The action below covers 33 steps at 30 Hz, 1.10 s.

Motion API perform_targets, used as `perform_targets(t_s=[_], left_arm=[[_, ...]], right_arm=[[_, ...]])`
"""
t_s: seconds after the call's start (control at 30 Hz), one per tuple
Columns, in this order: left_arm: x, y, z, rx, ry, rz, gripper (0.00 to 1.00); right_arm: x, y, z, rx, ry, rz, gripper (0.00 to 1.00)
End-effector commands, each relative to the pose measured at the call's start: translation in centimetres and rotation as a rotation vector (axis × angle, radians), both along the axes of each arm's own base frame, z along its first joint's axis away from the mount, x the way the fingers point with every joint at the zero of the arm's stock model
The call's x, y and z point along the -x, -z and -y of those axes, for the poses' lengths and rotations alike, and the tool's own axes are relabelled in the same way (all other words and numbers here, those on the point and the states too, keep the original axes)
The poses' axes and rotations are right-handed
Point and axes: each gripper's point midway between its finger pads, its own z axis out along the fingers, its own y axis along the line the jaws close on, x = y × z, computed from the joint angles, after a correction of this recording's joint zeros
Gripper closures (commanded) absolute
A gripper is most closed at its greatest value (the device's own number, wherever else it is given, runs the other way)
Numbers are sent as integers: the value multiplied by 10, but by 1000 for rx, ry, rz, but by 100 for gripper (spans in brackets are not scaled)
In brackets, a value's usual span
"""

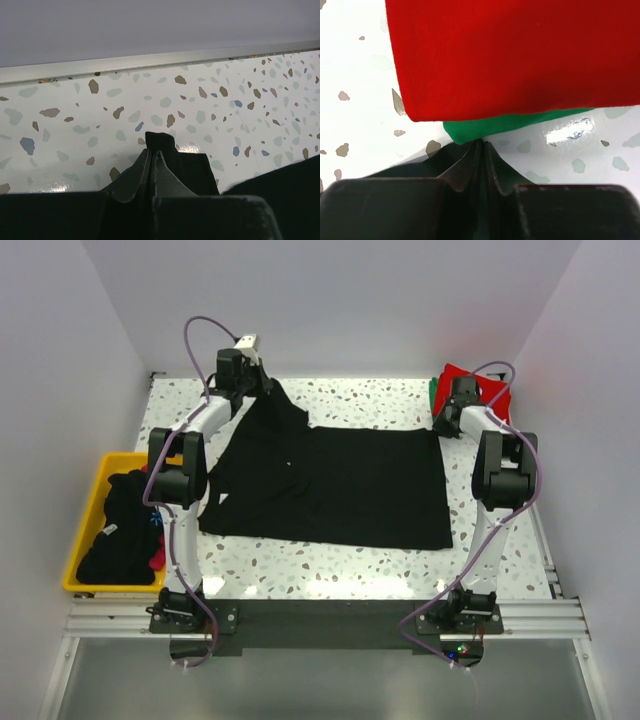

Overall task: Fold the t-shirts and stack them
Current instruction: Fold the tshirt

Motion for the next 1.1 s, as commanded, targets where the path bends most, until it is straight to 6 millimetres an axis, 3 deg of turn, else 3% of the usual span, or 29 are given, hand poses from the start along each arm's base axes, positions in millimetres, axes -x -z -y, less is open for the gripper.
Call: perform_targets(t_s=[0.0,0.13,0.3,0.43,0.6,0.63,0.83,0.97,1.07], left_arm=[[-7,-38,5,39,10,87,100],[-4,-50,2,54,-13,99,100],[10,-81,0,84,-32,142,100],[26,-106,-3,106,-42,177,100],[46,-110,-7,134,-69,156,100],[52,-119,-7,141,-71,167,100],[82,-113,-14,170,-119,116,100],[82,-105,-15,153,-120,94,100],[77,-96,-14,135,-114,77,100]], right_arm=[[-9,-9,7,29,17,29,95],[-6,-26,11,46,36,57,100],[0,-64,17,77,67,126,100],[10,-76,19,83,82,142,100],[22,-87,18,76,99,157,100],[27,-90,18,75,103,159,100],[40,-91,13,47,112,174,100],[31,-75,5,16,64,150,85],[18,-60,0,-6,41,149,81]])
